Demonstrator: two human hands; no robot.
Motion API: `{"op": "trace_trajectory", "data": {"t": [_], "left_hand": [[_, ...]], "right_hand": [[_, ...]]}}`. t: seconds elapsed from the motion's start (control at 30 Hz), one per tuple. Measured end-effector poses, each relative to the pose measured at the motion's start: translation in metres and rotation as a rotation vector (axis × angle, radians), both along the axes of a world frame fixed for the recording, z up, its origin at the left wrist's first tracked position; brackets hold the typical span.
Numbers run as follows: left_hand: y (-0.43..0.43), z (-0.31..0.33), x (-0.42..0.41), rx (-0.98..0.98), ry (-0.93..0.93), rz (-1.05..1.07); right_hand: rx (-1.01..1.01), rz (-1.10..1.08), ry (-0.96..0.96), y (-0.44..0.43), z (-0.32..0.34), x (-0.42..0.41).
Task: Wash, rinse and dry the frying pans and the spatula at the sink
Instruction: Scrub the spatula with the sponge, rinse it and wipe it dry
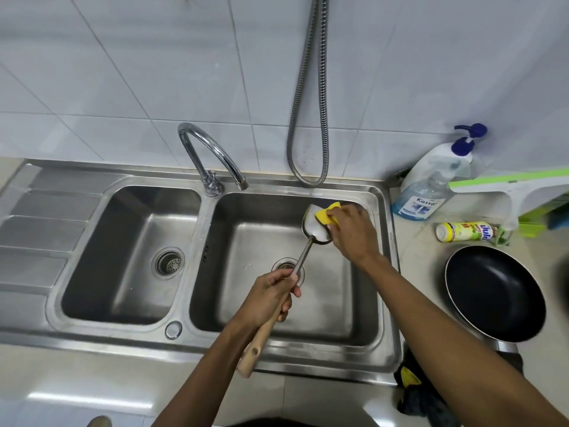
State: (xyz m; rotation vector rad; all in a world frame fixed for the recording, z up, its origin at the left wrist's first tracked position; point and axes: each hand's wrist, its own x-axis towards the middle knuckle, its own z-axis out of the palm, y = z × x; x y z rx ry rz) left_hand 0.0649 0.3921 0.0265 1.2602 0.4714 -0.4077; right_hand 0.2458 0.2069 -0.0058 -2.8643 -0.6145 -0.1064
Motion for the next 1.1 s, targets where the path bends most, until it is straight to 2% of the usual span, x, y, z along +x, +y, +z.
{"op": "trace_trajectory", "data": {"t": [0.13, 0.17, 0.3, 0.43, 0.5, 0.6, 0.67, 0.77, 0.83, 0.9, 0.97, 1.1], "left_hand": [[-0.002, -0.001, -0.001, -0.015, 0.038, 0.014], [-0.002, -0.001, -0.001, -0.003, 0.037, 0.008], [0.0, -0.004, -0.005, 0.014, 0.043, -0.01], [-0.001, -0.003, -0.007, 0.013, 0.035, -0.028], [-0.003, -0.003, -0.009, 0.07, 0.017, -0.052], [-0.003, -0.005, -0.015, 0.11, 0.016, -0.068], [-0.001, -0.006, -0.021, 0.117, 0.021, -0.062], [0.004, -0.008, -0.028, 0.101, 0.049, -0.005], [0.009, -0.012, -0.028, 0.072, 0.085, 0.058], [0.015, -0.017, -0.028, 0.028, 0.129, 0.131], [0.019, -0.02, -0.028, -0.029, 0.165, 0.189], [0.022, -0.022, -0.028, -0.108, 0.199, 0.264]], "right_hand": [[-0.149, 0.292, -0.007, -0.001, -0.01, -0.014], [-0.157, 0.288, 0.007, -0.005, -0.011, -0.012], [-0.108, 0.038, 0.09, -0.019, -0.012, 0.005], [-0.189, 0.258, -0.04, -0.003, -0.02, -0.021], [-0.167, 0.316, -0.021, 0.001, -0.022, -0.035], [-0.064, 0.061, 0.143, -0.007, -0.024, -0.022], [0.135, -0.15, 0.347, -0.011, -0.023, -0.011], [0.687, -0.445, 0.745, -0.014, -0.018, -0.009], [0.977, -0.612, 1.003, -0.016, -0.01, -0.012], [1.123, -0.756, 1.157, -0.018, -0.004, -0.017], [1.057, -0.807, 1.082, -0.013, -0.003, -0.02], [0.773, -0.682, 0.72, 0.005, -0.013, -0.02]]}}
